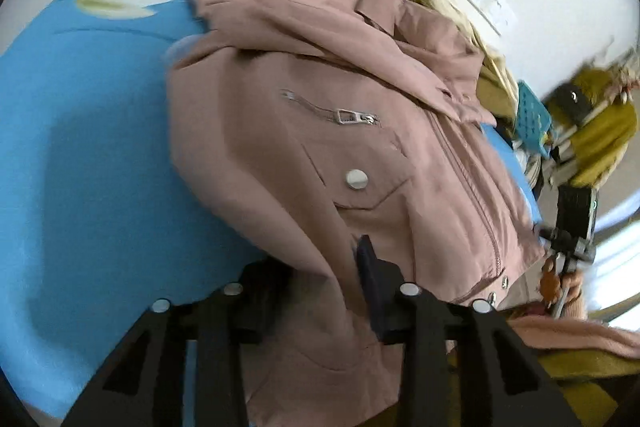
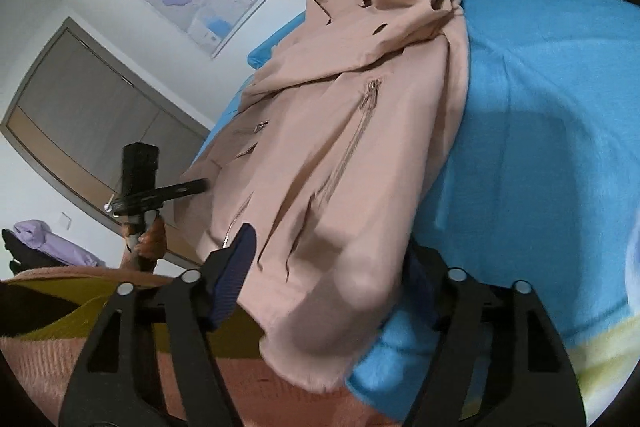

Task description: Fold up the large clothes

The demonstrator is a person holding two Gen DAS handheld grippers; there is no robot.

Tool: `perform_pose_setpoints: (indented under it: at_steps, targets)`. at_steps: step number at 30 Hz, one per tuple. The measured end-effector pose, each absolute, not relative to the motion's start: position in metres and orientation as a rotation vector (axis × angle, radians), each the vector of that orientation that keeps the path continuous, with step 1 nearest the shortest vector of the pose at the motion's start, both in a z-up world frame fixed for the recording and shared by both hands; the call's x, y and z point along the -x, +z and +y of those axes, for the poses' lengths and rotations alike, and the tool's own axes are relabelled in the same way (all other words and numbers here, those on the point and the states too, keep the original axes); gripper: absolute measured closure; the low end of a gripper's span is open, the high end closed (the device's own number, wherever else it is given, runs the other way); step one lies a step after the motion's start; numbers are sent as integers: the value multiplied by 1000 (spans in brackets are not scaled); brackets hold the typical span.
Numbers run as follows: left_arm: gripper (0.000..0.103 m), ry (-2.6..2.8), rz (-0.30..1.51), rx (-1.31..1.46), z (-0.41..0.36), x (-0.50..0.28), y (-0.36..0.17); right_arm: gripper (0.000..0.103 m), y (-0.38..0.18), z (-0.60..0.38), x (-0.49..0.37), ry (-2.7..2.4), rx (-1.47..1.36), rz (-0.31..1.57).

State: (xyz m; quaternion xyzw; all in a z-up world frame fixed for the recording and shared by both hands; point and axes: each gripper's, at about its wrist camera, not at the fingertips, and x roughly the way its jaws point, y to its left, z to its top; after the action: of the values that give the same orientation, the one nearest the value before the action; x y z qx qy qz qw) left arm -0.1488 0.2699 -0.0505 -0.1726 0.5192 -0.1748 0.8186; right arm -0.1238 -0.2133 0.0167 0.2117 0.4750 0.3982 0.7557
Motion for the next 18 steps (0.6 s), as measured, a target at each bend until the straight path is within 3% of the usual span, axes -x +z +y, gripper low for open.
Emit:
perform_pose_setpoints:
  at_steps: [1,2,3,4,7,8,9,11,12,14,18]
  targets:
    - [63,-378,1101,422,276,151,-53,39,17,-217,125,866,-476,1031]
    - [52,-406,1092,473,280,152,-54,40,16,-220,126,866,-496,1022]
    - [34,-431,1087,497,282,152,-54,39,16,-220,127,858,-498,1020]
    - [27,-470,1075,521,280,151,-53,39,17,-217,126,856,-491,1022]
    - [21,-457,1057,455,263,151,-50,40,18,-200,127,864,-459,1025]
    - [25,-443,1052,442,259,150,-50,49,16,-195,125,876,-482,1033]
    - [49,-418,1048,449,258,149,-50,65,12,-194,122,881,-516,1049]
    - [91,-385,1091,511,261,143,-58,81,6,-198,118,876,-601,1056]
    - [94,-378,1111,542,266,141,-63,88,6,-203,118,890,-662,1030]
    - [97,-377,1093,585,275,143,-59,92,12,-210,121,907,-718,989]
    - [100,-407,989,588,286,156,-22,95,48,-218,138,945,-741,856]
